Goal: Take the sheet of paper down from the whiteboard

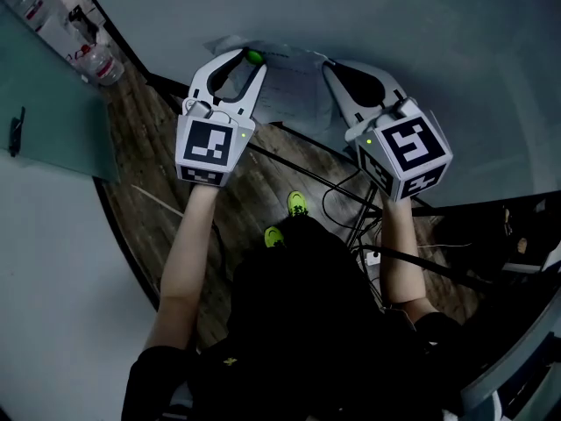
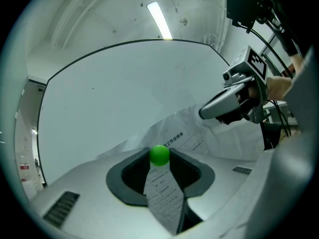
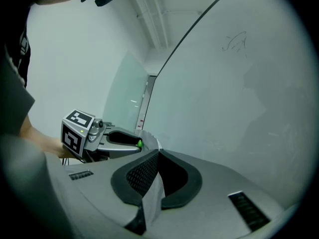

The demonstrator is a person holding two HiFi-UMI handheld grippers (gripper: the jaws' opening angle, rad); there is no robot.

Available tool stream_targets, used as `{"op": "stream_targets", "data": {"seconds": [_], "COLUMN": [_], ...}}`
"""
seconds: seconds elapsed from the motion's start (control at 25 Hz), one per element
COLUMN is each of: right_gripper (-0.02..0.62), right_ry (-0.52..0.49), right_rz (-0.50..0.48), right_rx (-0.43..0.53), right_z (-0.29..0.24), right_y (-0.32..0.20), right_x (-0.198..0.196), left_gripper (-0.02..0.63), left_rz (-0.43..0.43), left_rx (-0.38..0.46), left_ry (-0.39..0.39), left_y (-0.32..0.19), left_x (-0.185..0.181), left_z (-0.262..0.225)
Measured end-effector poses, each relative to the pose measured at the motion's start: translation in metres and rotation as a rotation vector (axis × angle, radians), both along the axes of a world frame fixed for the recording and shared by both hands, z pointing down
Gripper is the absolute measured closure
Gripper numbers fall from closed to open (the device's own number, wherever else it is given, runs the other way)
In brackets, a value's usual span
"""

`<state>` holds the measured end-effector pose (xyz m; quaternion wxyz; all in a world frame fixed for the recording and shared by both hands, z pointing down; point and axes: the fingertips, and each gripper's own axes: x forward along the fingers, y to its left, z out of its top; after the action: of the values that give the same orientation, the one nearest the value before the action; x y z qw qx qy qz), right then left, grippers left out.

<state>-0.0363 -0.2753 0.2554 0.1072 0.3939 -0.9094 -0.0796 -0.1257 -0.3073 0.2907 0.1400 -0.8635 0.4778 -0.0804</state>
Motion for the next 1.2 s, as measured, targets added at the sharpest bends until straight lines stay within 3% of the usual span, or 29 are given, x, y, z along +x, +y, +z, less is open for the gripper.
{"op": "stream_targets", "data": {"seconds": [0.36,0.76,1.2], "right_gripper": [0.583,0.583,0.583], "right_ry": [-0.042,-0.068,-0.131], "right_rz": [-0.035,-0.105,-0.218], "right_rx": [-0.038,-0.016,0.053], "right_z": [-0.001,0.003,0.004], "right_y": [0.001,-0.004,0.045], "right_x": [0.001,0.002,0.036], "left_gripper": [0.469,0.469,0.469], "left_rz": [0.0,-0.049,-0.106], "left_rx": [-0.033,-0.06,-0.04], "left_ry": [0.015,0.032,0.05], "left_y": [0.002,0.0,0.046], "left_x": [0.004,0.007,0.044], "left_z": [0.004,0.007,0.005]}}
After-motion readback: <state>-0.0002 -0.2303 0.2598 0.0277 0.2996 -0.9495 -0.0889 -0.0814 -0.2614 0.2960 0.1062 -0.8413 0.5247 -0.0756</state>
